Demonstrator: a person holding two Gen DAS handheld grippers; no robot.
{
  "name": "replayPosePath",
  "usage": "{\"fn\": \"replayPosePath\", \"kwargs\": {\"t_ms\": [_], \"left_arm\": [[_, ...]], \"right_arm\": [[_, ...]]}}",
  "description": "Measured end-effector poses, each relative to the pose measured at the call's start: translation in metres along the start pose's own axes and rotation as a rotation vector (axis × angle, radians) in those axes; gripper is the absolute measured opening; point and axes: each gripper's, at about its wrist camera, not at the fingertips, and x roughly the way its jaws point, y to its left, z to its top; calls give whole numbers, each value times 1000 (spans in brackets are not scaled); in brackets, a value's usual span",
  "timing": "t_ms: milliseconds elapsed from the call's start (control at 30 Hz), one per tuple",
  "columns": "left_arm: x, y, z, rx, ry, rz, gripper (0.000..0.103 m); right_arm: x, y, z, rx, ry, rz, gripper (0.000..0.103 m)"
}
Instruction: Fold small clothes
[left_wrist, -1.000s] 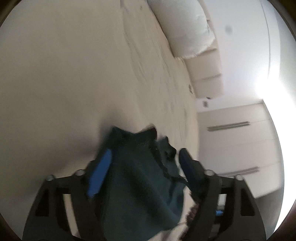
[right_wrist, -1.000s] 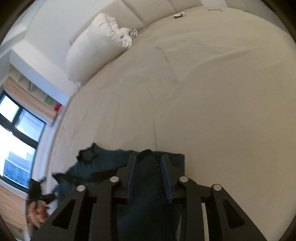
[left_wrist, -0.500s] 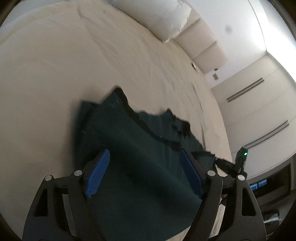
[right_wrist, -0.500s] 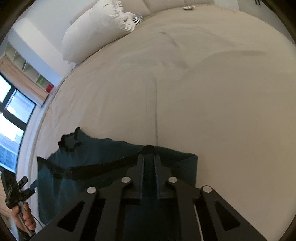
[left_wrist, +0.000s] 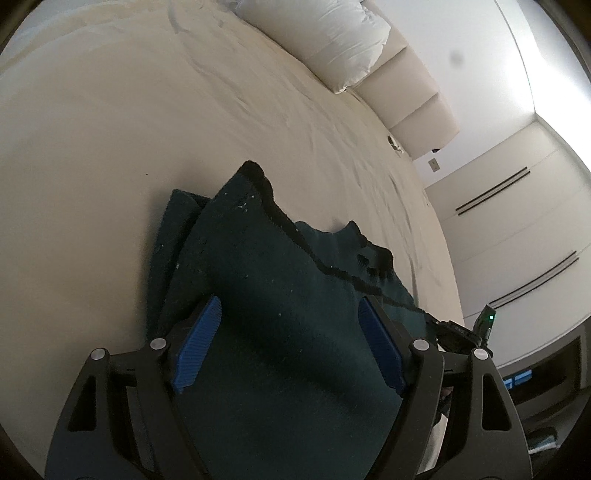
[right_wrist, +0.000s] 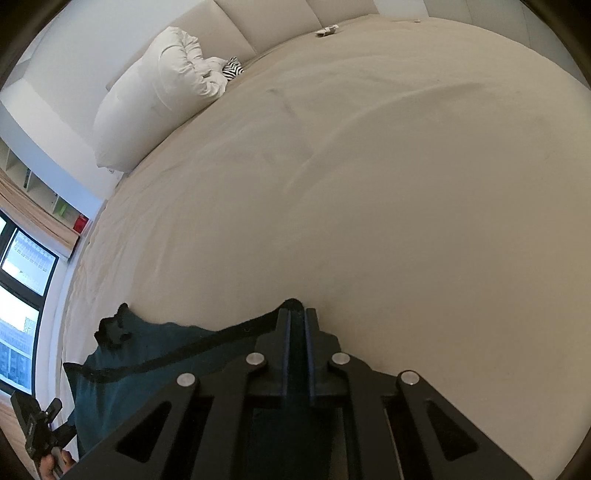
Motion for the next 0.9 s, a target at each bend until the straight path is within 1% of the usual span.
{"fn": "replayPosePath", "kwargs": {"t_ms": [100,200,233,300,367,433,467,500,567,600,633,700,733,800,900], "left_arm": [[-9,7,-4,-2,-15,0,76],[-11,10,-12,6,-30,7,76],[-12,11,-14,11,-36,13,74],[-14,15,-18,7,-48,20,71],[-16,21,-20,-14,-59,20,62],[-20,28,-22,-37,-68,18,55],[-22,31,-23,-44,-70,15,53],[-26,33,-25,-49,-74,13,53],[-30,35,-27,-57,-75,17,53],[-35,35,-27,-61,-79,26,53],[-39,34,-27,-61,-81,40,53],[-50,28,-25,-51,-99,79,53],[-55,22,-23,-31,-117,106,54],[-57,5,-13,33,-136,121,57],[-49,-17,1,121,-149,148,57]], "right_arm": [[-1,-2,2,19,-16,13,7],[-5,4,4,-8,-45,8,7],[-6,4,5,-14,-53,5,7],[1,3,5,-21,-28,-21,7],[9,3,5,-35,-7,-38,7],[9,7,8,-58,9,-63,7],[5,9,9,-69,10,-87,12],[-2,13,9,-81,-8,-127,23],[-23,19,8,-82,-81,-192,32],[-36,21,6,-74,-114,-184,34],[-45,24,3,-69,-130,-155,34],[-61,36,-7,-87,-141,-64,34],[-65,44,-12,-109,-133,-28,34],[-69,66,-26,-175,-110,43,34],[-61,103,-56,-257,-20,212,34]]}}
